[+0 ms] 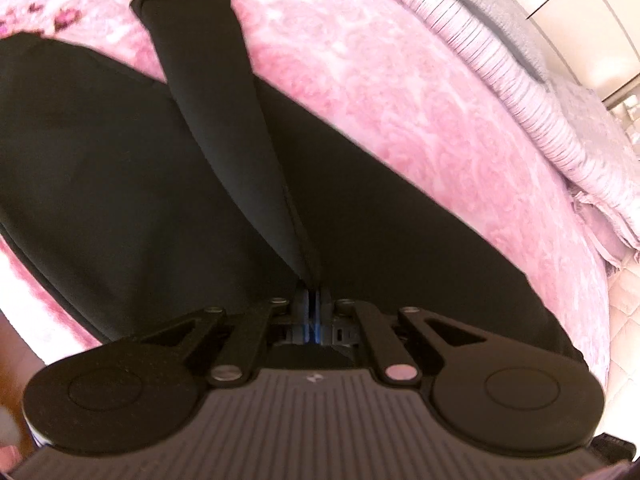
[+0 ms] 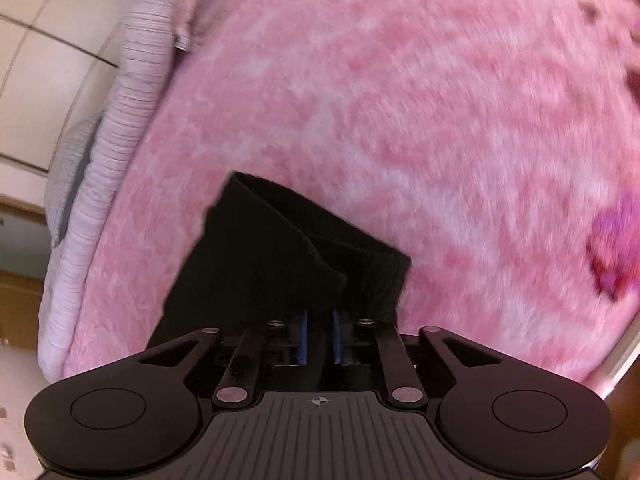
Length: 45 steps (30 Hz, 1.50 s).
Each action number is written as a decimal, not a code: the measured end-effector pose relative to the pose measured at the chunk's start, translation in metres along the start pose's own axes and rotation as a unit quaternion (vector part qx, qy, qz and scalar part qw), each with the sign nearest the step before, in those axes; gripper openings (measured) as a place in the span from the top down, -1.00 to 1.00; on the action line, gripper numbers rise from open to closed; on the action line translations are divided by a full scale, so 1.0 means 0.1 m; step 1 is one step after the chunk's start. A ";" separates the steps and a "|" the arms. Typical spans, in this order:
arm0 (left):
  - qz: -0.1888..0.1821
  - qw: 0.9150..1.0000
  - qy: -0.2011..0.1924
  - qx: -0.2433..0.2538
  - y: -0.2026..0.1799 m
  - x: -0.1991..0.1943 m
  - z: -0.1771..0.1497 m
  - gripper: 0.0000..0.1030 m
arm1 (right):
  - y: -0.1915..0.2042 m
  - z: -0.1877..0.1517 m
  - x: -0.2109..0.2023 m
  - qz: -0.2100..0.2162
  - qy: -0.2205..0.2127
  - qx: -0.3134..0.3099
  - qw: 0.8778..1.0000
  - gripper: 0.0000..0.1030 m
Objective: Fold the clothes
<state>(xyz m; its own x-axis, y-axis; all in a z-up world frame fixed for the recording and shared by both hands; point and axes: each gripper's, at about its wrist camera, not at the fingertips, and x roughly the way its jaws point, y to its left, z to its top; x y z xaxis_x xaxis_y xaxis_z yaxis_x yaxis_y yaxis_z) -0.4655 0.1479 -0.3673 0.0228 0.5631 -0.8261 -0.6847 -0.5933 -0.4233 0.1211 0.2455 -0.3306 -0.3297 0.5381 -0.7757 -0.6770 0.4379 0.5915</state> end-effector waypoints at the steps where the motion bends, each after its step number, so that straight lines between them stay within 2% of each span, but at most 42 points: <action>1: -0.003 1.000 -0.007 -0.002 0.01 -0.08 -0.03 1.00 | 0.01 0.00 -0.02 -0.001 -0.003 -0.006 1.000 0.81; 4: -0.006 1.000 -0.019 -0.008 0.06 -0.25 -0.19 1.00 | 0.05 0.01 -0.07 -0.003 -0.012 -0.024 1.000 0.81; 11: 0.014 1.000 -0.005 -0.004 0.18 -0.22 -0.51 1.00 | -0.08 0.00 -0.05 -0.022 -0.003 -0.028 0.999 0.81; 14: 0.022 1.000 -0.009 0.003 0.16 -0.18 -0.54 1.00 | -0.11 -0.01 0.04 -0.035 -0.001 -0.032 0.999 0.81; 16: 0.041 0.999 0.000 0.013 0.16 -0.13 -0.58 0.95 | -0.12 -0.02 0.13 -0.054 0.018 -0.036 0.998 0.75; 17: 0.056 0.998 0.012 0.016 0.16 -0.07 -0.59 0.91 | -0.12 -0.02 0.18 -0.066 0.031 -0.040 0.997 0.69; 18: 0.067 0.997 0.023 0.017 0.16 -0.04 -0.60 0.88 | -0.12 -0.02 0.23 -0.078 0.043 -0.045 0.995 0.41; 20: 0.076 0.996 0.023 0.031 0.10 -0.08 -0.57 0.85 | -0.01 -0.02 0.23 -0.121 0.052 -0.075 0.988 0.00; 22: 0.086 0.995 0.021 0.045 0.06 -0.17 -0.54 0.72 | 0.18 -0.04 0.15 -0.157 0.036 -0.123 0.979 -0.04; 24: 0.095 0.994 0.016 0.057 0.03 -0.30 -0.52 0.67 | 0.35 -0.07 0.06 -0.171 0.015 -0.155 0.973 -0.04; 26: 0.101 0.993 0.015 0.056 0.07 -0.42 -0.50 0.68 | 0.50 -0.12 0.00 -0.149 0.000 -0.173 0.974 -0.04; 28: 0.106 0.993 0.015 0.046 0.16 -0.55 -0.47 0.69 | 0.69 -0.23 -0.02 -0.141 0.010 -0.204 0.969 -0.04; 29: 0.107 0.993 0.012 0.040 0.21 -0.61 -0.44 0.69 | 0.78 -0.30 0.01 -0.143 0.025 -0.225 0.963 -0.04; 31: 0.109 0.994 0.006 0.030 0.30 -0.73 -0.37 0.69 | 0.93 -0.48 0.08 -0.115 0.057 -0.263 0.956 -0.04; 33: 0.115 0.993 0.002 0.024 0.42 -0.82 -0.28 0.69 | 1.08 -0.67 0.21 -0.081 0.101 -0.285 0.950 -0.04; 36: 0.133 0.991 0.004 0.018 0.59 -0.84 -0.10 0.69 | 1.35 -0.95 0.52 -0.051 0.163 -0.288 0.942 -0.04; 39: 0.148 0.989 0.010 0.012 0.79 -0.82 0.13 0.69 | 1.69 -1.28 0.83 -0.028 0.188 -0.300 0.935 -0.02; 41: 0.145 0.989 0.013 0.003 0.99 -0.78 0.29 0.69 | 1.95 -1.48 1.02 -0.019 0.195 -0.318 0.928 0.01; 45: 0.139 0.990 0.004 0.003 1.46 -0.66 0.73 0.69 | 2.48 -1.97 1.35 0.001 0.204 -0.344 0.917 0.18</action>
<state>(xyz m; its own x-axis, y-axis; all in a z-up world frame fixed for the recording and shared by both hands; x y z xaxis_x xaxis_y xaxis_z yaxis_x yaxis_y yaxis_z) -0.6203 0.0657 -0.3474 -0.1610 0.3730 -0.9138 -0.6696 -0.7215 -0.1765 -0.2211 0.2845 -0.3324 -0.4548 0.1623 -0.8757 -0.8846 -0.1957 0.4232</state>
